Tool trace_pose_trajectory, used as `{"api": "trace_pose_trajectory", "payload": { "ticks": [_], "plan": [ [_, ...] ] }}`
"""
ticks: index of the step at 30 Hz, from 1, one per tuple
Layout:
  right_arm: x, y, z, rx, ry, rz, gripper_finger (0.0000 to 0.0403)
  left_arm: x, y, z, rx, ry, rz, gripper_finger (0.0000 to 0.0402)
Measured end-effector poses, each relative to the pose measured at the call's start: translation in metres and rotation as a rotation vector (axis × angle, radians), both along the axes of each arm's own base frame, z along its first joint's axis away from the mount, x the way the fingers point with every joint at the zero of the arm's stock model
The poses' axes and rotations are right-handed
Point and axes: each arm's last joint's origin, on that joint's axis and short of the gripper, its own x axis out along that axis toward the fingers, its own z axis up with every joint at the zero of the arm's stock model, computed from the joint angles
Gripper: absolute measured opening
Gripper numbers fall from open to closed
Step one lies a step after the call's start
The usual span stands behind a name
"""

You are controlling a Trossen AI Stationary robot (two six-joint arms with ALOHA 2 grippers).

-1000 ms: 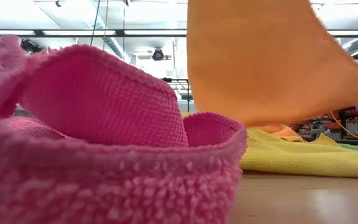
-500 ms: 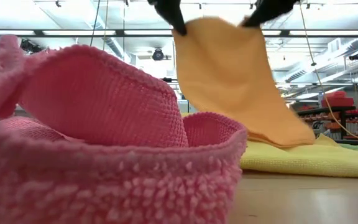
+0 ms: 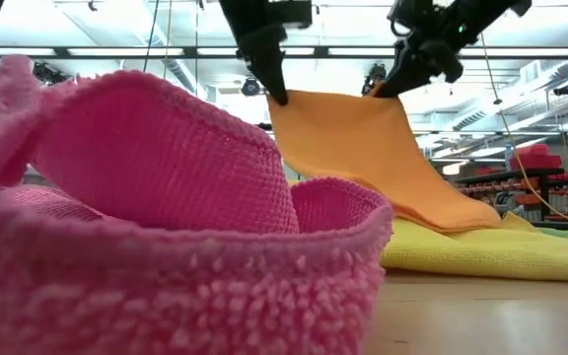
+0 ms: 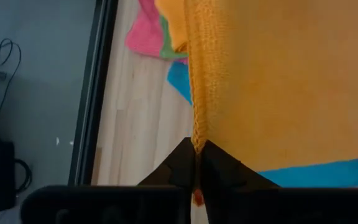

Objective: Fold microfiber towels
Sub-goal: Fold the left orange microfiber cloth

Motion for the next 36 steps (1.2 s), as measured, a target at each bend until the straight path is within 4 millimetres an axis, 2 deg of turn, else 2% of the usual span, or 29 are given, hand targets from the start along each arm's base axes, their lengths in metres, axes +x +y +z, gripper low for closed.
{"api": "trace_pose_trajectory", "payload": {
  "ticks": [4, 7, 15, 21, 24, 30, 36],
  "plan": [
    [0.000, -0.010, -0.008, 0.032, 0.002, 0.008, 0.0007, 0.000, 0.005, -0.004, -0.008, -0.001, -0.002, 0.0016],
    [0.000, -0.009, -0.009, 0.051, 0.005, 0.023, 0.0007, 0.002, 0.002, -0.003, -0.040, -0.023, -0.030, 0.0009],
    [-0.001, 0.013, -0.017, 0.094, 0.095, 0.114, 0.0007, 0.005, -0.024, -0.003, -0.076, -0.036, -0.109, 0.0033],
    [-0.006, 0.031, -0.023, 0.098, 0.191, 0.191, 0.0007, 0.007, -0.044, -0.003, -0.100, -0.056, -0.147, 0.0012],
    [-0.006, 0.036, -0.025, 0.098, 0.217, 0.213, 0.0007, 0.013, -0.052, -0.009, -0.126, -0.063, -0.173, 0.0010],
    [-0.003, 0.037, -0.039, 0.097, 0.257, 0.207, 0.0007, 0.028, -0.064, -0.039, -0.127, 0.005, -0.204, 0.0036],
    [0.000, 0.036, -0.057, 0.099, 0.289, 0.206, 0.0007, 0.033, -0.065, -0.054, -0.126, 0.048, -0.202, 0.0018]
  ]
}}
